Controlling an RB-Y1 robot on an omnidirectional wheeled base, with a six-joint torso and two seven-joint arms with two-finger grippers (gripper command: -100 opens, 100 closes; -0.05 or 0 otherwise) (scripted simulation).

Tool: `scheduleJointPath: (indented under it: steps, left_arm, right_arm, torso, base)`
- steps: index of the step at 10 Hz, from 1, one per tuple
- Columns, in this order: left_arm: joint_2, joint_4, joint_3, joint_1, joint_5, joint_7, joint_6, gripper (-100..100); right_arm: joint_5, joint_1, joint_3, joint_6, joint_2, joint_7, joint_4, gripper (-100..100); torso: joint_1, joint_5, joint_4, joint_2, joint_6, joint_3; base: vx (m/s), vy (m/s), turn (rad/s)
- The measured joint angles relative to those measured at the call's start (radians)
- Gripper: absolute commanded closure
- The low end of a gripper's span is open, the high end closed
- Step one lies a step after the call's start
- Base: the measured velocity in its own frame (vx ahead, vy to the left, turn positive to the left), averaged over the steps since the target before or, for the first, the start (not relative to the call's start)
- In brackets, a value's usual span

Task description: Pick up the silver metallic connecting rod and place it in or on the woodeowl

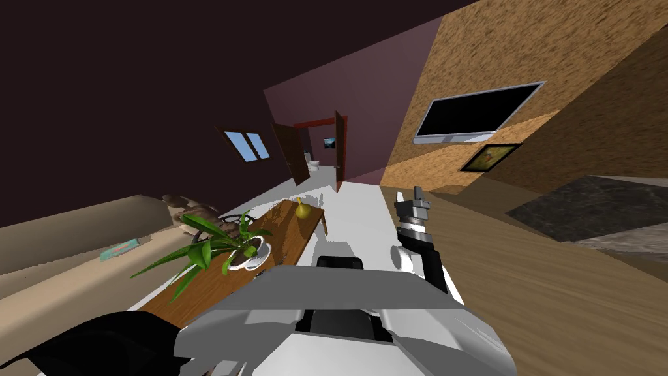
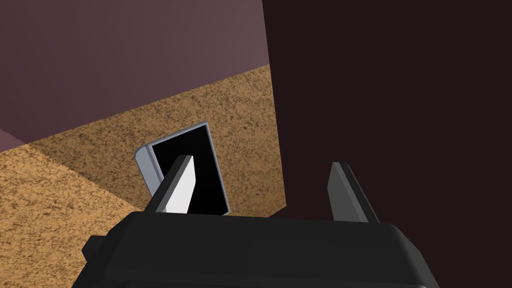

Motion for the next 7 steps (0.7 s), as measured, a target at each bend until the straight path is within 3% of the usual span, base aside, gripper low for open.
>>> scheduleJointPath:
  steps: [2, 4, 7]
  left_arm:
    - [-0.003, 0.012, 0.011, 0.038, 0.027, 0.038, 0.051, -100]
    - [0.025, 0.058, 0.012, 0.062, 0.089, 0.064, 0.080, -100]
    - [0.051, 0.091, 0.028, 0.084, 0.136, 0.115, 0.149, -100]
  right_arm:
    - [0.000, 0.000, 0.000, 0.000, 0.000, 0.000, 0.000, 0]
    - [0.000, 0.000, 0.000, 0.000, 0.000, 0.000, 0.000, 0]
    - [0.000, 0.000, 0.000, 0.000, 0.000, 0.000, 0.000, 0]
  torso:
    - [0.001, 0.000, -0.001, -0.003, 0.000, -0.002]
    - [0.000, 0.000, -0.001, -0.002, 0.000, -0.001]
    - [-0.001, 0.000, 0.000, -0.002, 0.000, -0.001]
  base:
    - [0.177, 0.017, -0.149]
    - [0.138, 0.009, -0.106]
    - [0.151, 0.008, -0.109]
